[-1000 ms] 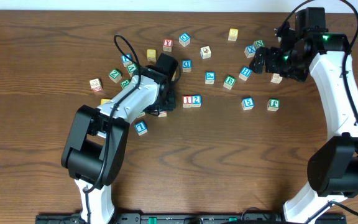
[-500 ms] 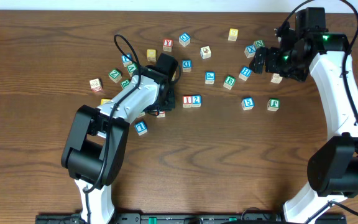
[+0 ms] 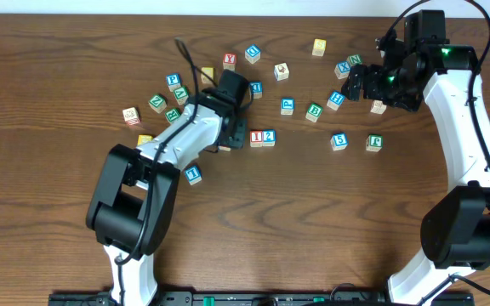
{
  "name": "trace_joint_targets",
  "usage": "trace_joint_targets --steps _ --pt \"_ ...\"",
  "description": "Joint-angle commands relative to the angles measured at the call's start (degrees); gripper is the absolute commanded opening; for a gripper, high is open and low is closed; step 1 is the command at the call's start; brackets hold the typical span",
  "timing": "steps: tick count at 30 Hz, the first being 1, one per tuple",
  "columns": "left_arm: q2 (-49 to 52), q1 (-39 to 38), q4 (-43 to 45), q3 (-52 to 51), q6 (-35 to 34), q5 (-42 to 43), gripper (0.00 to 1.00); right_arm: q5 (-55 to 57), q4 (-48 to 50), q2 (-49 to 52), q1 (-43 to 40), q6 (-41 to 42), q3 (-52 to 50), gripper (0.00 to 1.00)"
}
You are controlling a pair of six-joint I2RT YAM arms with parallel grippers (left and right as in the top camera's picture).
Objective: Spell out AI2
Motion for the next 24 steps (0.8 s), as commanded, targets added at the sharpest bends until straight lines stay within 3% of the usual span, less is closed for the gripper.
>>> trace_joint_targets --steps 1,12,24 --pt "0.6 -0.8 -0.1 -0.4 12.9 -0.9 0.32 -0.2 -0.1 -1.1 0.4 -0.4 0.7 0.99" --pt "0.6 -1.4 -0.6 -0.4 33.5 -0.9 0.32 -0.2 -0.1 -1.1 0.4 -0.4 0.7 0.99" --pt "0.6 -1.4 -0.6 -0.4 44.5 -0.6 0.32 -0.2 -0.1 -1.1 0.4 -0.4 0.7 0.99"
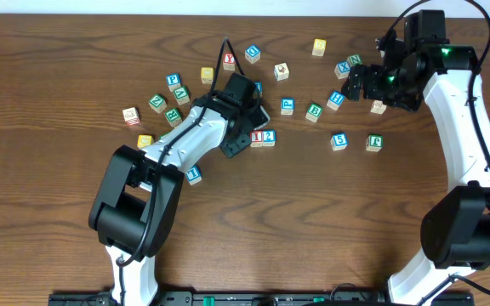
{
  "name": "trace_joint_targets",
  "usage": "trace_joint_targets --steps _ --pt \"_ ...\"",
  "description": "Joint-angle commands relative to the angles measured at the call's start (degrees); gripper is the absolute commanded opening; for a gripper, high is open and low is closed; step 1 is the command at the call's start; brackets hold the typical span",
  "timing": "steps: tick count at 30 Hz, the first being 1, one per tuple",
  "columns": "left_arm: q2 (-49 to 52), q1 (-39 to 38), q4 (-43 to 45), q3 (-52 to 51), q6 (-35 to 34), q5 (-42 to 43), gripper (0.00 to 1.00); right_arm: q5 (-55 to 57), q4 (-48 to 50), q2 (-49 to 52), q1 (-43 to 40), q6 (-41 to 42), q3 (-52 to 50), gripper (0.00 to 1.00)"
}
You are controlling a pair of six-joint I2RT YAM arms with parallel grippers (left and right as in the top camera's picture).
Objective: Spell out AI2
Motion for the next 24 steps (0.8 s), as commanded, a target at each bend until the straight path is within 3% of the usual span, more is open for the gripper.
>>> trace_joint_targets --steps 1,11,16,21,24 --pt "0.6 -0.1 -0.2 -0.4 5.2 -0.2 0.32 -0.2 -0.1 -1.1 0.4 -0.4 0.7 0.99" --pt "0.6 -0.7 1.0 -0.4 6.9 0.1 0.33 -0.2 -0.1 -1.1 0.4 -0.4 0.7 0.99" --pt "0.6 -0.9 1.5 -0.4 6.9 0.1 0.56 -0.2 -0.1 -1.1 0.4 -0.4 0.7 0.99" --pt "0.5 -0.9 1.9 -0.4 6.9 0.1 0.91 -0.2 -0.1 -1.1 0.5 -0.4 0.7 0.99" --pt "0.4 -0.9 1.9 -0.4 6.9 0.1 0.92 -0.2 -0.1 -1.1 0.5 -0.4 0.7 0.99"
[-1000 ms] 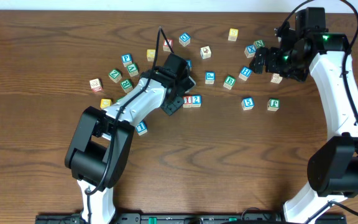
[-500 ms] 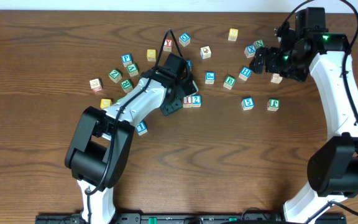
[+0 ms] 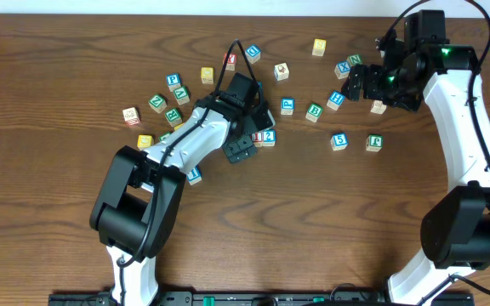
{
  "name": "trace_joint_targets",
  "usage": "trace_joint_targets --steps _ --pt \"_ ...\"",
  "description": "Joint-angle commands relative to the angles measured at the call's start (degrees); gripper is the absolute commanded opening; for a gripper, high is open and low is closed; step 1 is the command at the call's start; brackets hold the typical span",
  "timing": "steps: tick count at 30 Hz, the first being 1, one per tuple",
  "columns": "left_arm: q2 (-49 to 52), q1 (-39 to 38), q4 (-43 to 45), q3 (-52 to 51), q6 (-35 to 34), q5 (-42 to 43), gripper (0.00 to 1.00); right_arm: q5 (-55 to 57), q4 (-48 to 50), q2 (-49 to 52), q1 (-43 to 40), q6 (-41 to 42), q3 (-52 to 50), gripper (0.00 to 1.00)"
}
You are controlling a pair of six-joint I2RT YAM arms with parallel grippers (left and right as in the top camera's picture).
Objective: Spell out AI2
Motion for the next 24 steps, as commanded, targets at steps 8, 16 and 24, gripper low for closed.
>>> trace_joint_targets --steps 8,16,24 --pt "-3.0 0.1 -0.5 -0.4 -3.7 -0.1 0.93 -0.2 -0.1 -1.1 0.5 -0.4 0.7 0.99" --pt "-11.9 4.3 -3.0 -0.4 -22.0 -0.3 0.97 -0.2 -0.1 -1.1 0.4 -0.4 0.7 0.99" --pt "-16.9 7.1 -10.8 -0.4 -51.8 9.7 0.98 -0.2 -0.1 -1.1 0.4 -0.4 0.7 0.99"
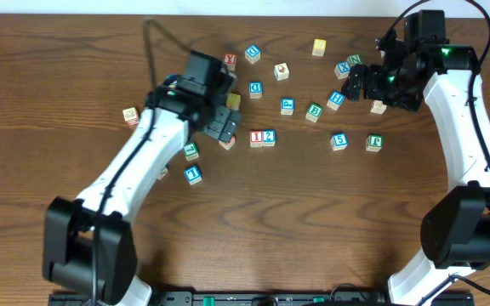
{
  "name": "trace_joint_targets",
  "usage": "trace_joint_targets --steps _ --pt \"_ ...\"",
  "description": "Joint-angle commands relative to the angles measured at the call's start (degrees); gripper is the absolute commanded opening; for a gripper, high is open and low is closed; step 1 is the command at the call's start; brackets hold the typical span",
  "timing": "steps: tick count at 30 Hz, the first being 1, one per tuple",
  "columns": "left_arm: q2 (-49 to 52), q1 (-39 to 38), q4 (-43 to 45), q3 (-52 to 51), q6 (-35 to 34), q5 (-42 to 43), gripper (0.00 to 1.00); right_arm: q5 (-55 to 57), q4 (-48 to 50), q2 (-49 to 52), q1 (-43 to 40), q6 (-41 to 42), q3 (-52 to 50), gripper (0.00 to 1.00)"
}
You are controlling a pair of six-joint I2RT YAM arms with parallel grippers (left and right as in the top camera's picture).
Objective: Spell out AI2
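In the overhead view a red "1" block (pixel 256 137) and a blue "2" block (pixel 268 136) sit side by side mid-table. A third block (pixel 227 143) lies just left of the "1", its letter too small to read. My left gripper (pixel 221 125) hovers right above and left of that block; its fingers look spread and nothing shows between them. My right gripper (pixel 357 84) hangs at the far right among loose blocks, and its jaws cannot be made out.
Loose letter blocks are scattered along the back: a red one (pixel 230 61), a blue one (pixel 255 87), a green one (pixel 314 110) and a yellow one (pixel 319 47). A green block (pixel 191 151) and a blue block (pixel 193 174) lie near my left arm.
My left arm has swung up and to the left, away from the left end of the "1 2" row. A block now shows beside the "1". The right arm is unchanged.
My left gripper first reached in at the left of the "1" and "2" blocks. It stayed there over the following two moments, shifting slightly right and down. Now it has drawn back, with a block lying left of the "1". The right arm never moved.
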Motion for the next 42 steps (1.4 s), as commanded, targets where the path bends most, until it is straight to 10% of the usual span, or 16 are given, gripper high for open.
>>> trace_joint_targets --steps 1,10,19,42 --pt "0.0 -0.3 -2.0 -0.5 -15.8 9.4 0.97 -0.2 -0.1 -1.1 0.4 -0.4 0.7 0.99" --pt "6.4 -4.0 -2.2 -2.3 -40.4 4.0 0.08 -0.2 -0.1 -1.1 0.4 -0.4 0.7 0.99" --pt "7.1 -3.1 -5.1 -2.3 -51.8 -4.7 0.08 -0.2 -0.1 -1.1 0.4 -0.4 0.7 0.99" --pt "13.3 -3.3 2.1 -2.3 -51.4 -3.1 0.07 -0.2 -0.1 -1.1 0.4 -0.4 0.7 0.99"
